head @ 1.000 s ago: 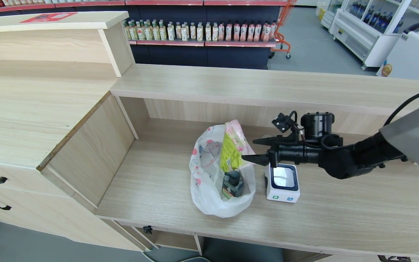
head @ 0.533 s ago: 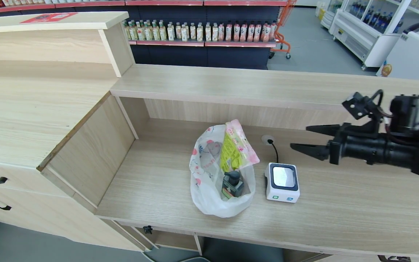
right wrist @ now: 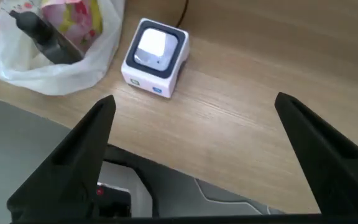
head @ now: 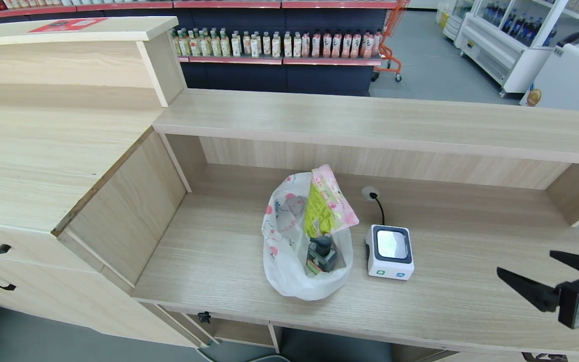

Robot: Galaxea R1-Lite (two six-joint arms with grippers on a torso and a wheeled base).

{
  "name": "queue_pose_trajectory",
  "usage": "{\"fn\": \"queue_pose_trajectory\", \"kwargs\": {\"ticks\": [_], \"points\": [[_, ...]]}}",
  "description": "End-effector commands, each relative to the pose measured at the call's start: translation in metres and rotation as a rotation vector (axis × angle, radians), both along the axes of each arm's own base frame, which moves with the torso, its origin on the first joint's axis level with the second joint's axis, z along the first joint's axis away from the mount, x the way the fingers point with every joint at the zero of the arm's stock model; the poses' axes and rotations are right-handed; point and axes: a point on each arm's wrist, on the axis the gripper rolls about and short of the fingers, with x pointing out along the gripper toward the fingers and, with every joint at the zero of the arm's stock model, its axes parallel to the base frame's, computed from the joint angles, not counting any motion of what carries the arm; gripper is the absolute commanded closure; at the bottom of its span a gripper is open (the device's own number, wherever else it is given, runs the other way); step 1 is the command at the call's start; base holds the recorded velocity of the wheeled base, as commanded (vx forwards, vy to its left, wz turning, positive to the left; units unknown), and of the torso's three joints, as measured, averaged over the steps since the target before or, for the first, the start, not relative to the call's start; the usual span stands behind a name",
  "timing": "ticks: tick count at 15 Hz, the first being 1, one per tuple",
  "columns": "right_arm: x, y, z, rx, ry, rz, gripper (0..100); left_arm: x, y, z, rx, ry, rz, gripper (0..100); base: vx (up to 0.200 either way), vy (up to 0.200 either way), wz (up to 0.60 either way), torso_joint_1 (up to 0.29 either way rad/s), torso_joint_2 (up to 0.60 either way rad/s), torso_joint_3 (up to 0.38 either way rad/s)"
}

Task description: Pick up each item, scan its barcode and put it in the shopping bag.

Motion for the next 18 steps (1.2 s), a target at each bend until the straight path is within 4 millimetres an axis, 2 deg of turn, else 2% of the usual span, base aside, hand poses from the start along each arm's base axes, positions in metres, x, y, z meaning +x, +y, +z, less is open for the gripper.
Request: {"fn": "queue_pose_trajectory", "kwargs": {"ticks": [1,2,3,6,8,13,18], "points": [[-0.062,0.0,-0.025,-0.024,-0.065,-0.098,0,0.0,0.0,0.0,0.0,-0.001,0.0,0,0.0,0.0,0.0,0.0,0.0,0.0],[-0.083,0.002,-0.032,-0.027,-0.116,-0.101,0,0.0,0.0,0.0,0.0,-0.001,0.0,0,0.0,0.0,0.0,0.0,0.0,0.0],[-0.096,0.002,-0.037,-0.022,-0.12,-0.099,0,0.0,0.0,0.0,0.0,-0.001,0.0,0,0.0,0.0,0.0,0.0,0.0,0.0],[-0.131,0.004,-0.061,0.029,-0.107,-0.112,0,0.0,0.0,0.0,0.0,-0.001,0.0,0,0.0,0.0,0.0,0.0,0.0,0.0],[-0.147,0.005,-0.076,0.035,-0.103,-0.103,0,0.0,0.0,0.0,0.0,-0.001,0.0,0,0.0,0.0,0.0,0.0,0.0,0.0],[-0.159,0.004,-0.078,0.046,-0.255,-0.053,0,0.0,0.0,0.0,0.0,-0.001,0.0,0,0.0,0.0,0.0,0.0,0.0,0.0],[-0.159,0.004,-0.079,0.06,-0.251,-0.058,0,0.0,0.0,0.0,0.0,-0.001,0.0,0,0.0,0.0,0.0,0.0,0.0,0.0]]}}
